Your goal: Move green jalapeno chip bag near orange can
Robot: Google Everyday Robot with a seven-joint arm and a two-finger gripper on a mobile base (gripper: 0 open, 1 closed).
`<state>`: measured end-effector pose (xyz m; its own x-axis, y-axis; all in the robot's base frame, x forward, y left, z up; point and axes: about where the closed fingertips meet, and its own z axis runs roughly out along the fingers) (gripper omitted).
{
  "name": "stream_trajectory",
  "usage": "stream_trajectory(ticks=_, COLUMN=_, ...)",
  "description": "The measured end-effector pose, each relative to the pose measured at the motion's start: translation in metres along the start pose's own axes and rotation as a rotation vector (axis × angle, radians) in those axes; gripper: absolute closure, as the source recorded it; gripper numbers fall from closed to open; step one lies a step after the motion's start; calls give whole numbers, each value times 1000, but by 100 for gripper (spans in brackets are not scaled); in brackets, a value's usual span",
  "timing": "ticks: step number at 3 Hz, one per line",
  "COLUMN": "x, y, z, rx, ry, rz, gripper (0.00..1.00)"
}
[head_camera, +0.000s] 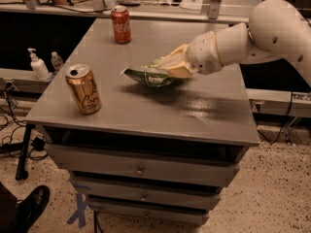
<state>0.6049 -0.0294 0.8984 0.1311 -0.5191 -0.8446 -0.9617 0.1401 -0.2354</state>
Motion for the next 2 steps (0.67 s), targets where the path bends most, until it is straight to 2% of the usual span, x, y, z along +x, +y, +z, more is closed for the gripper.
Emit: stream_trajectory(ticks=2, x=-2, y=55, z=10, rx=-97, ry=-35, rz=-15, gripper=100)
